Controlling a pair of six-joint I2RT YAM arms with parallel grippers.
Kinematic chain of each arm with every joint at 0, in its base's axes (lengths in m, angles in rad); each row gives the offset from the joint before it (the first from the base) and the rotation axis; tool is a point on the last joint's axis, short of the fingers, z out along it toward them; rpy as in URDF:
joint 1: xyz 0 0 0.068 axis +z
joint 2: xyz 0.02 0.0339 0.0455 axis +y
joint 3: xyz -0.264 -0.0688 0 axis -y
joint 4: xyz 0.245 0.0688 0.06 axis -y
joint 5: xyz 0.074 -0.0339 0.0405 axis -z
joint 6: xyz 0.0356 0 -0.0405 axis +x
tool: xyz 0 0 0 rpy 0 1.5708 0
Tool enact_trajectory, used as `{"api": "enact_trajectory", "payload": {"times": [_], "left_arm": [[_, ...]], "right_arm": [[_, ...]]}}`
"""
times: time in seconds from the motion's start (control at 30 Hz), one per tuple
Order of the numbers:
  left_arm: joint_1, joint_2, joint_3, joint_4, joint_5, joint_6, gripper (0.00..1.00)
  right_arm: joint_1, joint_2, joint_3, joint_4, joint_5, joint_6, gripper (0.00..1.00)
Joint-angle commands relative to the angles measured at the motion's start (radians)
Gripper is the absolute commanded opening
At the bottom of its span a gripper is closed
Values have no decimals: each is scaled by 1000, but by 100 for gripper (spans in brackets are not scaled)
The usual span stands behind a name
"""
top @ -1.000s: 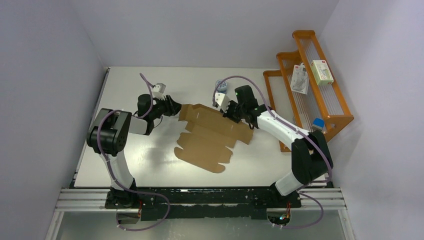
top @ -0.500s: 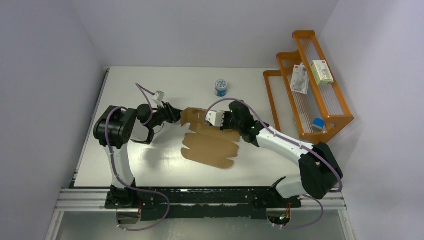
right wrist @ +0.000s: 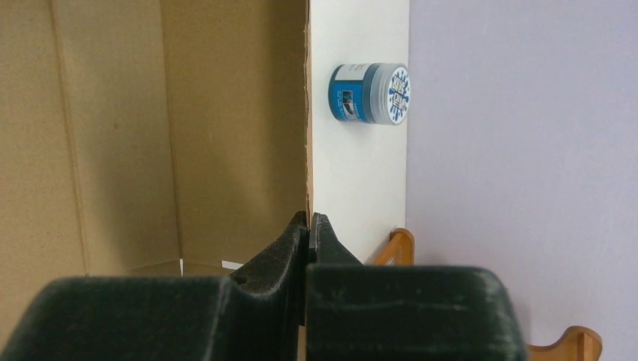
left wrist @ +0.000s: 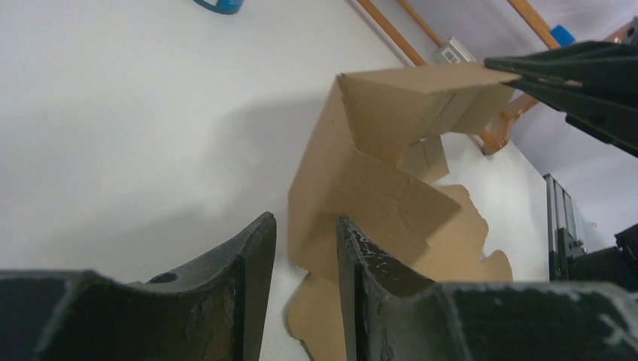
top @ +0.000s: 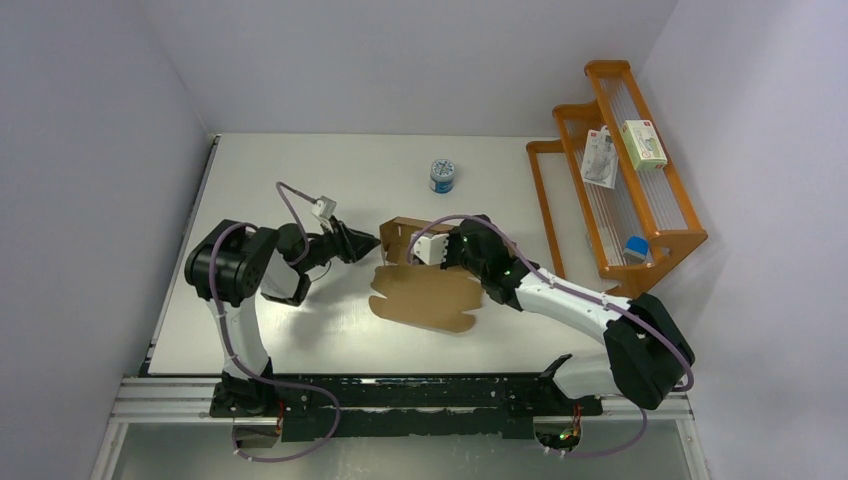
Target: Fold the paper box
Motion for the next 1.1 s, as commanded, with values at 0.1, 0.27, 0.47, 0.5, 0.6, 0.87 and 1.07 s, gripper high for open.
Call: {"api": "enact_trajectory", "payload": {"times": [0.1,0.27,0.47,0.5,0.6,0.87,1.07], "left_arm": [[-68,-85,-36,-3,-21,159,41],[-119,-139,-37,-105,-107,264,40],[-140,-129,-51,-73,-125,273,37],[-143,-126,-51,-69,-122,273,37],[-165,-136,-51,-92,-148,306,36],[-187,-167,-116,-31,-205,314,34],[-193,-130,-134,30,-221,308,34]], "right_arm": [[23,-28,-44,97,21,-30,0],[52,-36,-98,154,46,-51,0],[88,-28,-162,221,98,-49,0],[98,-26,-172,231,107,-55,0],[126,-10,-184,243,147,-71,0],[189,-37,-224,300,216,-116,0],[249,-40,-251,363,302,-159,0]]}}
